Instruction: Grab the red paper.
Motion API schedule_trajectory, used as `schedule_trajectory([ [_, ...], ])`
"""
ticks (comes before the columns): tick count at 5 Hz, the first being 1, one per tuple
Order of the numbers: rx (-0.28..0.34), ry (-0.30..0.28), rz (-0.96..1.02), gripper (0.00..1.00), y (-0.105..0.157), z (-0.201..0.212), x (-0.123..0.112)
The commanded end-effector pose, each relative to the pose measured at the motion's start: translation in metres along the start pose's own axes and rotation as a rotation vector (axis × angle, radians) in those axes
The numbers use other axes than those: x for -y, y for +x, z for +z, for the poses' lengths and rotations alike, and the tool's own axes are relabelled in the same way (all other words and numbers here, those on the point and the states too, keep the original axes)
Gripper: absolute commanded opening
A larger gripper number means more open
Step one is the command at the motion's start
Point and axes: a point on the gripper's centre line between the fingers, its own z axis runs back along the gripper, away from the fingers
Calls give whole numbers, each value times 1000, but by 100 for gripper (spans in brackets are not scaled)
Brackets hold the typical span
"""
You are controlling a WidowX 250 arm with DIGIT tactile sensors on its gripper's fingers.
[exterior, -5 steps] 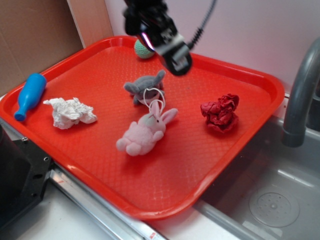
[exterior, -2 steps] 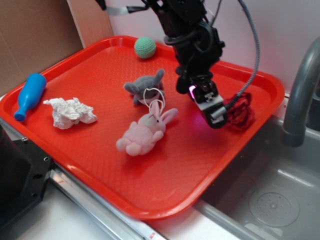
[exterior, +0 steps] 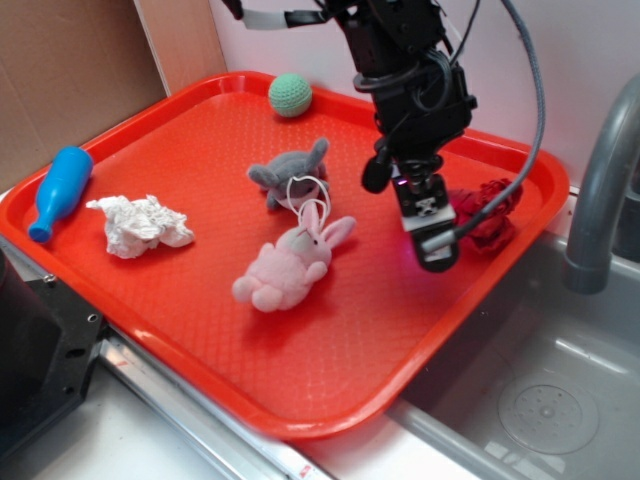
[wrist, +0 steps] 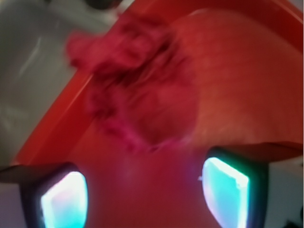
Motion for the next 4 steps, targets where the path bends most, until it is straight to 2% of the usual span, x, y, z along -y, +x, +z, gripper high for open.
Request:
schedule_trajectory([
  [1,54,112,-101,100,38,48,4],
  [2,38,116,-119,100,45,35,-2],
  [3,23,71,-171,100,47,12,2],
  [4,-15,56,-213,100,36,1,11],
])
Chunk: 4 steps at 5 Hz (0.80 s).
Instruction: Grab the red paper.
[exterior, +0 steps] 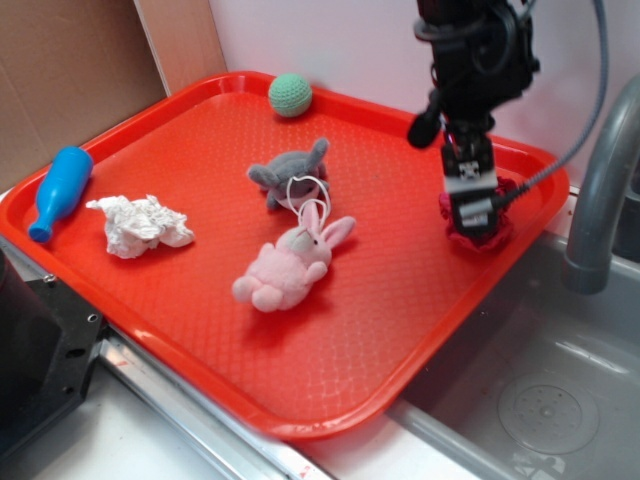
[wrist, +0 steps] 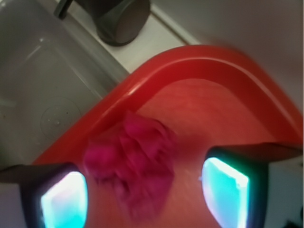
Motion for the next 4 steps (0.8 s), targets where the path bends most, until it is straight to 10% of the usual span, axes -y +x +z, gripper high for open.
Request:
schedule_trajectory([
  [1,-20,48,-75,100,-5,-5,23],
  [2,-43,68,-81,100,-5,-18,18],
  [3,-25,79,-36,0,-6,-21,11],
  [4,-2,77,-30,0,-3,-17,10],
])
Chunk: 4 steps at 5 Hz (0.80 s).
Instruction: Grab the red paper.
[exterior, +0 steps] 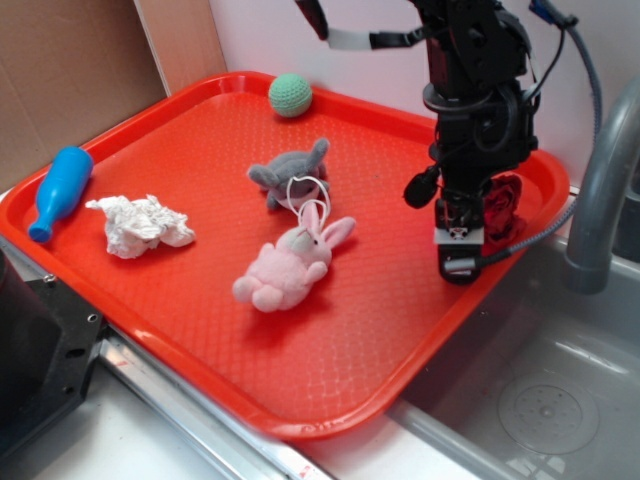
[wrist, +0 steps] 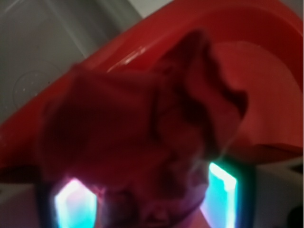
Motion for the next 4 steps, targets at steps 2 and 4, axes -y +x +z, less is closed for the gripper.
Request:
schedule_trajectory([
  [2,145,77,212,0,-38,74,1],
  [4,41,123,612,0,-107,150,6],
])
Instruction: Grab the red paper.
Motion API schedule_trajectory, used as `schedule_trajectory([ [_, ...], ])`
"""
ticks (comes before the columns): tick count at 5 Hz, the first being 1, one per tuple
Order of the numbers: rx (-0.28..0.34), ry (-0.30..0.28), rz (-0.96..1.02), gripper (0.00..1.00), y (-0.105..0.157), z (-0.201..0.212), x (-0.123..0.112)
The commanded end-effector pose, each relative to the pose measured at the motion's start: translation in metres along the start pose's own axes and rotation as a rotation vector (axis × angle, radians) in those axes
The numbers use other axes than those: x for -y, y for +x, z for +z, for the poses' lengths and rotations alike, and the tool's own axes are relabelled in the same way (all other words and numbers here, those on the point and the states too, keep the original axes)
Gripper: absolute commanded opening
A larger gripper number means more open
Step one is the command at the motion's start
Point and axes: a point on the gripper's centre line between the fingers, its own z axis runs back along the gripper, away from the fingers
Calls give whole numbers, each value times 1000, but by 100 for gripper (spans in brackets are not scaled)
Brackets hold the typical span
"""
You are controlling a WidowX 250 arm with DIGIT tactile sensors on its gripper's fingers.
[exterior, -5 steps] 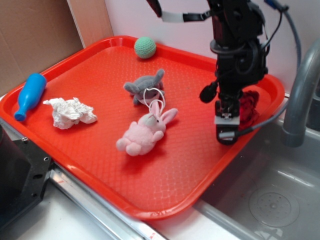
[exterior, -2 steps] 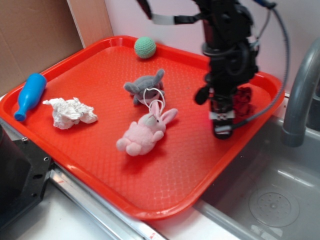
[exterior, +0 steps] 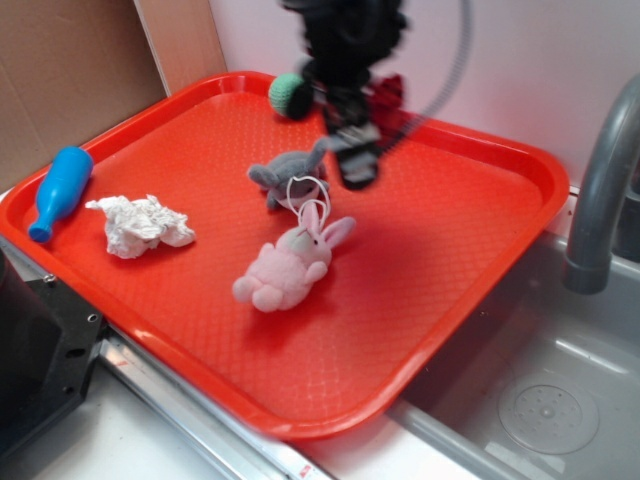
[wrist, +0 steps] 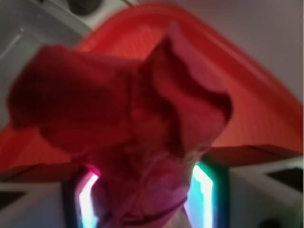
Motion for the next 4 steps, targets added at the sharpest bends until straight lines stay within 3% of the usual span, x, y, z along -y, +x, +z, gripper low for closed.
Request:
schedule_trajectory([
  [1,-27,149,475,0,-57,110,-10],
  [2,4,234,712,0,-76,163,-21],
  [3,45,197,831,0,-95,184,-34],
  [4,25,185,830,0,-91,176,-37],
])
